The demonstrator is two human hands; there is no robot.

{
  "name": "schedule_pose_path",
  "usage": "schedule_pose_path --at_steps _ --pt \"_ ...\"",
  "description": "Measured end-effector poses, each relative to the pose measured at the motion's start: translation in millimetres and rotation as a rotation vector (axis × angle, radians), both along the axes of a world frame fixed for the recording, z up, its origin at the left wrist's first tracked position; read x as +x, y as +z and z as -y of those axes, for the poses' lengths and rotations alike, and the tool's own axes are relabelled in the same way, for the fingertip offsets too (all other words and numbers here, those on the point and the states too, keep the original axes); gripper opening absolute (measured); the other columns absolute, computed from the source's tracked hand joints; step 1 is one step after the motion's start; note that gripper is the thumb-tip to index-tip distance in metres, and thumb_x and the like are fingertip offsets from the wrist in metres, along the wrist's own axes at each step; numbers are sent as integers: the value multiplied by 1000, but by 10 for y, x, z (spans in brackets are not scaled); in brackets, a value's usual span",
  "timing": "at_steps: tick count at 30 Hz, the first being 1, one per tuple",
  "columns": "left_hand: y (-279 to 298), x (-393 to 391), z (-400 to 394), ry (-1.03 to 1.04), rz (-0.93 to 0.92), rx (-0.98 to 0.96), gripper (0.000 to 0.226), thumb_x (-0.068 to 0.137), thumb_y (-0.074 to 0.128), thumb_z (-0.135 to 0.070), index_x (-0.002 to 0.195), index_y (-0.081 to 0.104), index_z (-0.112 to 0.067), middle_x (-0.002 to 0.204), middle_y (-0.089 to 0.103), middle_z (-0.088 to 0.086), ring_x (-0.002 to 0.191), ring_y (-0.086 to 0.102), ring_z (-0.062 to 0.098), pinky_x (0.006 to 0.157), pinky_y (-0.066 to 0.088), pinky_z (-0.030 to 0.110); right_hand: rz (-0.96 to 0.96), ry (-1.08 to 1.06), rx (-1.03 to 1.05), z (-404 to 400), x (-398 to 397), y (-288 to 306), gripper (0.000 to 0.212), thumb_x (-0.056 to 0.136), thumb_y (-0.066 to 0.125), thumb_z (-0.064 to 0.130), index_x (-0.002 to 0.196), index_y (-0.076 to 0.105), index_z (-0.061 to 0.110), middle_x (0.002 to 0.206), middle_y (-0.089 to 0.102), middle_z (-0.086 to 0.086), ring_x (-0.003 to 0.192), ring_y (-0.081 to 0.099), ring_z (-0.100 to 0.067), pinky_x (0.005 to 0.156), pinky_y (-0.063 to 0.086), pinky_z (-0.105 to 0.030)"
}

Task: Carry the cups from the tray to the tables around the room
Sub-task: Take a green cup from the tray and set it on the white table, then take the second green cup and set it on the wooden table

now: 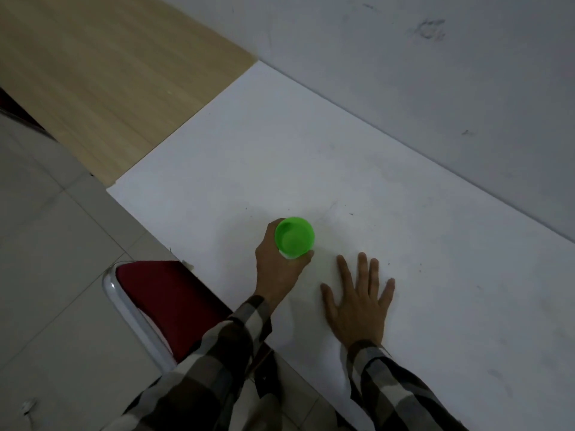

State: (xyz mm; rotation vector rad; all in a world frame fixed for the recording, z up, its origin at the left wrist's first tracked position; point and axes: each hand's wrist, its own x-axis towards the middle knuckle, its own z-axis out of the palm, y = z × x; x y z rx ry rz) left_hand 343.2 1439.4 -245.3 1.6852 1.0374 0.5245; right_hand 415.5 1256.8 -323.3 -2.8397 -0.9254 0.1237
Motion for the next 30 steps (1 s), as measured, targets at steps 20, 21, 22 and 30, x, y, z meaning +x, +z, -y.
schedule_pose_path --at_steps 20,21,22,30 --pt "401 -284 303 -20 -164 42 130 71 95 -58 171 17 -29 177 20 -13 157 18 -4 122 19 20 -207 97 65 134 75 219 78 91 41 72 159 24 38 173 8 -4 159 -2 -30 122 1 -67" --pt "517 -370 401 -22 -176 73 126 74 93 -58 171 17 -30 177 20 -14 157 19 -3 123 19 21 -242 125 60 185 83 303 78 91 42 71 160 23 38 173 4 -3 159 -4 -31 121 1 -68" --pt "632 -445 509 -21 -184 106 123 77 92 -56 171 17 -30 177 21 -14 159 19 1 124 20 24 -243 159 52 243 90 394 77 92 42 70 160 21 39 173 2 -3 159 -6 -31 121 2 -69" --pt "1469 -895 1598 -31 -286 348 108 88 81 -55 172 16 -34 181 10 -4 167 -2 13 135 2 54 -225 248 119 842 108 1404 76 93 47 62 160 22 36 173 4 -4 159 -5 -32 121 3 -70"
